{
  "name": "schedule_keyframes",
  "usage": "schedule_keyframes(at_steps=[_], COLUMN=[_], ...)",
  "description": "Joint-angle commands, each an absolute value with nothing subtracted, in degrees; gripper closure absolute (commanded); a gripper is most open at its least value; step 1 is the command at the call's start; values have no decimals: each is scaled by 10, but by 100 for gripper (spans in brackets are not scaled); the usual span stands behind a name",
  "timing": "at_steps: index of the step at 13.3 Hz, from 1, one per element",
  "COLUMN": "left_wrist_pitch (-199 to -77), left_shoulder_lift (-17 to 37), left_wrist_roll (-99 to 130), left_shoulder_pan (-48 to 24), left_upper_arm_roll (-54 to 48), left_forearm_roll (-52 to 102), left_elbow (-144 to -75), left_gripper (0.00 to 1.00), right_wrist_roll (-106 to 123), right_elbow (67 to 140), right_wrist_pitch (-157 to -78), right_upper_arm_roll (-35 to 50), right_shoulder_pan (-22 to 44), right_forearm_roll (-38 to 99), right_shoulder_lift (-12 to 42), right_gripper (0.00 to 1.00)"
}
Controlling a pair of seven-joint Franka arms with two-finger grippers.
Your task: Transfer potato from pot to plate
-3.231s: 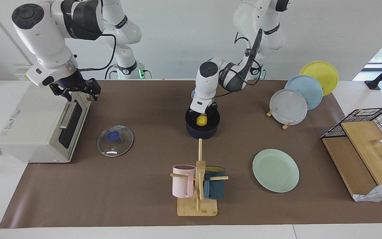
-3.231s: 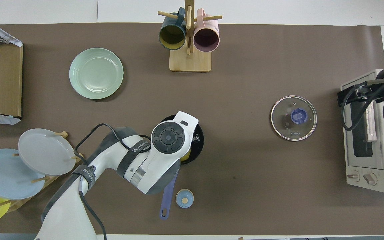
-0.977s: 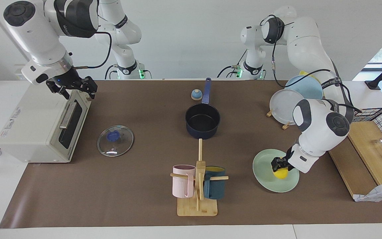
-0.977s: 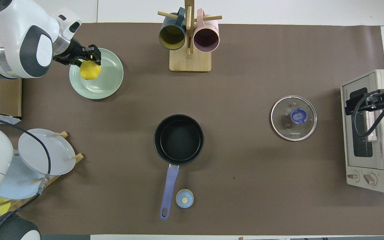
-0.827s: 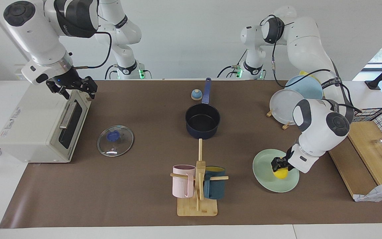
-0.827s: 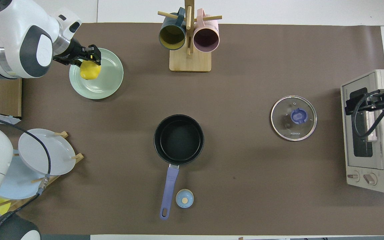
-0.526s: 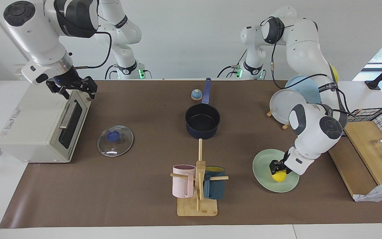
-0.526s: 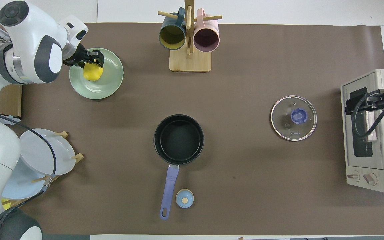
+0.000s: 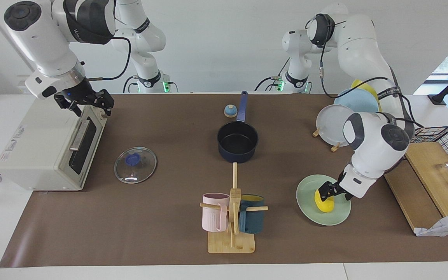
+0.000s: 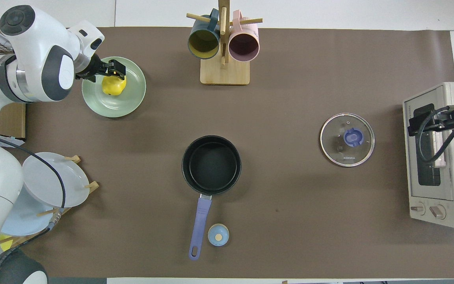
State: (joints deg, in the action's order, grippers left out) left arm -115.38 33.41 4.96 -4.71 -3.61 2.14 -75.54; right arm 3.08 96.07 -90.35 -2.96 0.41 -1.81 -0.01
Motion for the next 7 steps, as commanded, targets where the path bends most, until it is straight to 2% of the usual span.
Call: schedule_keyframes(at_steps=[1,7], left_wrist_pitch=[-1086,-905], left_shoulder_lift=[250,108], left_wrist_roll=[44,1], left_shoulder_pan=[-40,-26], left_upper_arm_roll=[-27,-15], left_forearm_roll=[13,7], left_elbow=[-773,-794], left_gripper=[0,0], right_wrist_roll=[26,25], right_elbow=[952,952], right_wrist_pitch=[-896,-899], right_upper_arm_roll=[-25,-25], right_shoulder_pan=[-4,-4], right_forearm_roll=[-9,-9], right_shoulder_lift=[3,1], right_gripper=[0,0])
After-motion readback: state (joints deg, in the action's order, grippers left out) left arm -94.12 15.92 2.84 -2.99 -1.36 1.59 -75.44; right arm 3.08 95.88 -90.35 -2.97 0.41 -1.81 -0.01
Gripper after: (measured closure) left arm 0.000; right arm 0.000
